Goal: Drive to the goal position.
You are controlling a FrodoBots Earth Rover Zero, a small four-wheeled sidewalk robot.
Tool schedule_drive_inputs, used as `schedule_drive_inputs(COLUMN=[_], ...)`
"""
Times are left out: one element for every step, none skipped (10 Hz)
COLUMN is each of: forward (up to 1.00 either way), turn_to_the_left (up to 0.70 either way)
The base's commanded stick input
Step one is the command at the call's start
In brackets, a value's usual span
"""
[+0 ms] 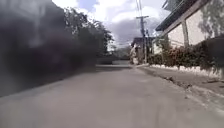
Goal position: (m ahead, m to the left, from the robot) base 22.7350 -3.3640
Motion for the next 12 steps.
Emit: schedule_drive_inputs(forward=[1.0, 1.0, 1.0, 1.0, 1.0, 1.0, 1.0, 1.0, 1.0, 1.0, 1.0, 1.0], turn_to_the_left=[-0.08, -0.34, -0.4, -0.4, -0.4, -0.4, -0.4, -0.4, -0.4, -0.27, 0.0, 0.0])
